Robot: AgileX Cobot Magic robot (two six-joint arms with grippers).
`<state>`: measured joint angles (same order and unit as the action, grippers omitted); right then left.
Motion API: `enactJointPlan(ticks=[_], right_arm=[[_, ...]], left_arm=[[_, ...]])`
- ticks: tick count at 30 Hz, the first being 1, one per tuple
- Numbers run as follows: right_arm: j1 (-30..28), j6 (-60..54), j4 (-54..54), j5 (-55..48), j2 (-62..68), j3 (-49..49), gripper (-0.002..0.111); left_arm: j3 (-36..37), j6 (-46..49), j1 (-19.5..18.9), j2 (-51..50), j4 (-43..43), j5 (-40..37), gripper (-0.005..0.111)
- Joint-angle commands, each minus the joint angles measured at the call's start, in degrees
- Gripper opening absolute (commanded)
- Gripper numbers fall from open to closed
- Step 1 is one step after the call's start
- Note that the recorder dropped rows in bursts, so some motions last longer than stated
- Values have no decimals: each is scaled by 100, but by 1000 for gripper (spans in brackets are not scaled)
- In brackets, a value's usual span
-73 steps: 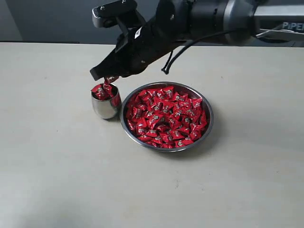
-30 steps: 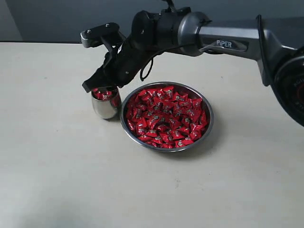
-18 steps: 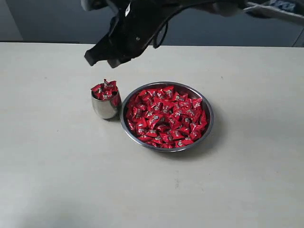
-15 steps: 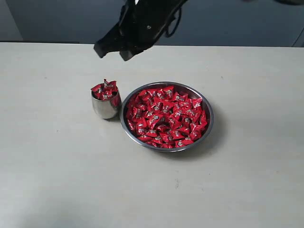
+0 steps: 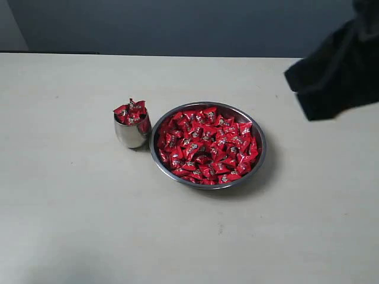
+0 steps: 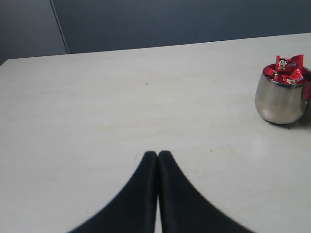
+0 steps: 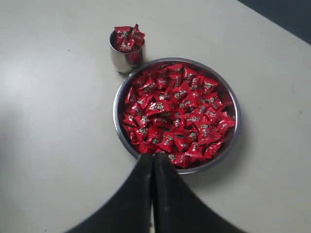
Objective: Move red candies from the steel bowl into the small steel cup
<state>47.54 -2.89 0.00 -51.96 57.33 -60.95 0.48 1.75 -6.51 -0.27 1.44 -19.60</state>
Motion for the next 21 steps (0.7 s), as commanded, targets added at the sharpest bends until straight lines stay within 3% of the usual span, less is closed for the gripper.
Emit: enactJointPlan(ticks=[1,10,21], right_arm=[[-23,-4,118,422,-1111,783,-1],[-23,10,0,745,-2249,1160,-1],[-23,-54,120,759,-2384,1160,-1]], left_arm=[[-48,-7,31,27,11,28,0],[-48,-7,31,27,11,28,0],[-48,-7,31,27,11,28,0]])
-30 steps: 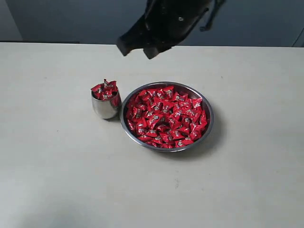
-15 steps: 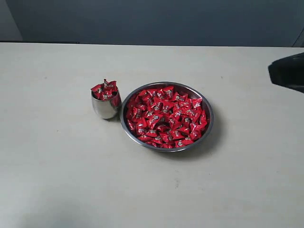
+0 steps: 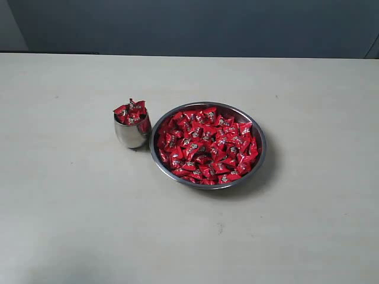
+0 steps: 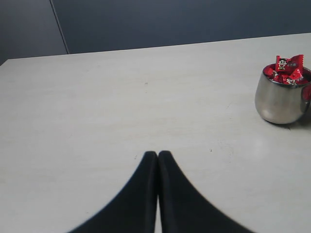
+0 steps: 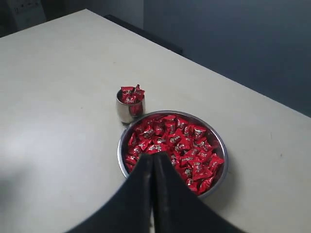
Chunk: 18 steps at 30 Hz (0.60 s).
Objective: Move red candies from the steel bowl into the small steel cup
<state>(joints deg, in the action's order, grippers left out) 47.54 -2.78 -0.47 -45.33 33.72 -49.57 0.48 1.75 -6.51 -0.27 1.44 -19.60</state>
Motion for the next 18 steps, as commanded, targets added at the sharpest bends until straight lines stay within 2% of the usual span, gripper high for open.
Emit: enactJointPlan(ticks=[1,5,9,15,18], right_arm=[[-1,-65,189,86,-22,23,-1],[-25,-42,289,504,-287,395,-1],[-430,-42,323,1621,-766,1317,-1],[-1726,-19,184,3203,-1776,3240,-1],[-2436,13,102,3620,-2293,3991,-1]], left_arm=[[-48,-7,31,27,11,28,0],[-48,-7,31,27,11,28,0],[-48,-7,31,27,11,28,0],[-48,-7,31,27,11,28,0],[-48,-7,31,27,11,28,0]])
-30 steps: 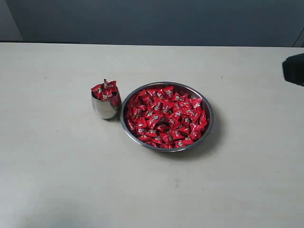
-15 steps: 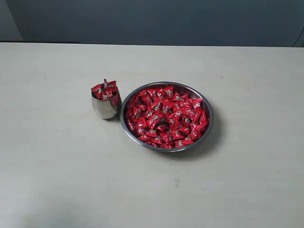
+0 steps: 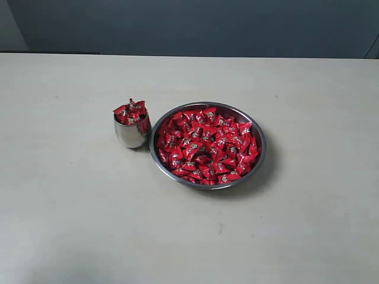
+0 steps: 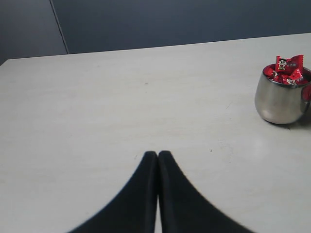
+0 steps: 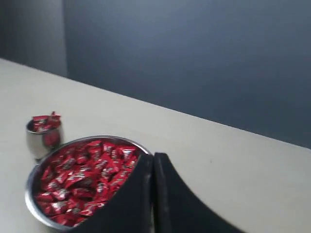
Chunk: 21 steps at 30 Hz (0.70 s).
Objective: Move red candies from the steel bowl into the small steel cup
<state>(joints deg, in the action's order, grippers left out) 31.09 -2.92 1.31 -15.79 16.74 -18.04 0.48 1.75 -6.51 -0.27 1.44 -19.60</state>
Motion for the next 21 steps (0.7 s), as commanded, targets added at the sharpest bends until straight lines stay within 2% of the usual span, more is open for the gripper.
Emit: enactJointPlan(ticks=[1,6,11,14,21], right_arm=[[-1013,26,-131,759,-775,1061,-1],[-1857,26,-272,868,-1496,1744,-1],[-2416,26,-245,480,-1674,1804,-1],[-2619,26,-131,191,-1674,1804,-1],[-2664,26,-55,-201,-1674,1804,-1]], left_arm=[[-48,-7,31,27,11,28,0],[-48,-7,31,27,11,28,0],[-48,-7,31,27,11,28,0],[-48,-7,31,27,11,28,0],[-48,-7,31,27,11,28,0]])
